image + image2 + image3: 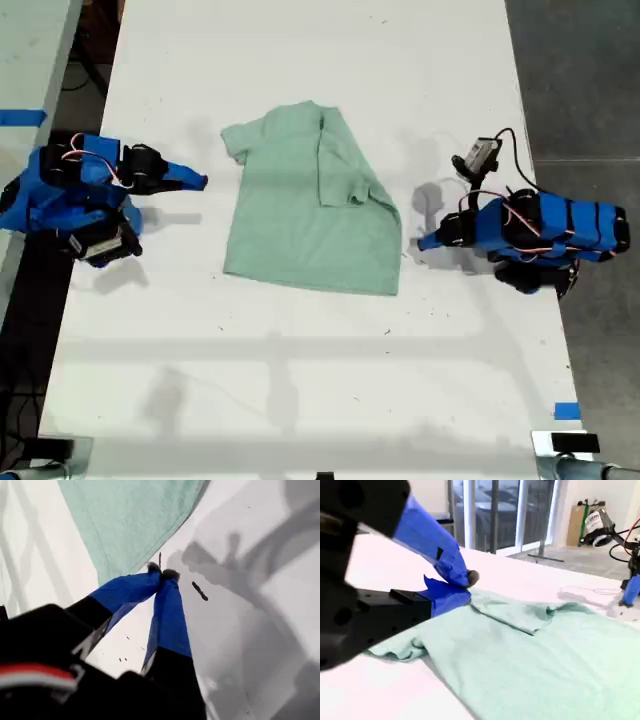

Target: Fold t shirt

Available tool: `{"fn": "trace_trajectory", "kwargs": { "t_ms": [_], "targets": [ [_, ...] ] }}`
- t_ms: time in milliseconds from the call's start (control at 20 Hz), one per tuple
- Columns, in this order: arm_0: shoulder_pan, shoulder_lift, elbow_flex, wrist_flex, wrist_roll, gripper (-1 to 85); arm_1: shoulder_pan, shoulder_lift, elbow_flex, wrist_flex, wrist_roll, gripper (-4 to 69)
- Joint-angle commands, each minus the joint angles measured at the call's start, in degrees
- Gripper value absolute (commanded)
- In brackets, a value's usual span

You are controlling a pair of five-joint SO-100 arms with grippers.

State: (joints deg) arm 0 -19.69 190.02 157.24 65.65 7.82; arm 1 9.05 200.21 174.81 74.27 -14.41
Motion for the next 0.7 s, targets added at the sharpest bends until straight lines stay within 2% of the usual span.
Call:
{"fn": "trace_trajectory", "kwargs": {
  "t_ms": [0, 100, 250, 400, 650],
  "targets": [
    [-11.7, -24.0, -14.2, 0.0, 12.2, -0.1, -0.5, 0.7, 2.9, 0.1, 0.4, 1.2],
    [-22.6, -44.0, -27.9, 1.6, 24.5, 1.9, -0.6, 0.7, 2.9, 0.1, 0.4, 1.2],
    [-30.1, -67.7, -46.1, 3.3, 35.4, 11.2, -0.7, 0.7, 2.9, 0.0, 0.0, 1.2],
    [-33.9, -80.9, -54.4, 3.6, 39.3, 14.7, -0.8, 0.7, 2.8, -0.1, -0.5, 1.2],
    [-39.6, -93.2, -56.3, 0.4, 42.5, 14.1, -1.0, 0.7, 2.8, -0.1, -0.7, 1.2]
  ]
}}
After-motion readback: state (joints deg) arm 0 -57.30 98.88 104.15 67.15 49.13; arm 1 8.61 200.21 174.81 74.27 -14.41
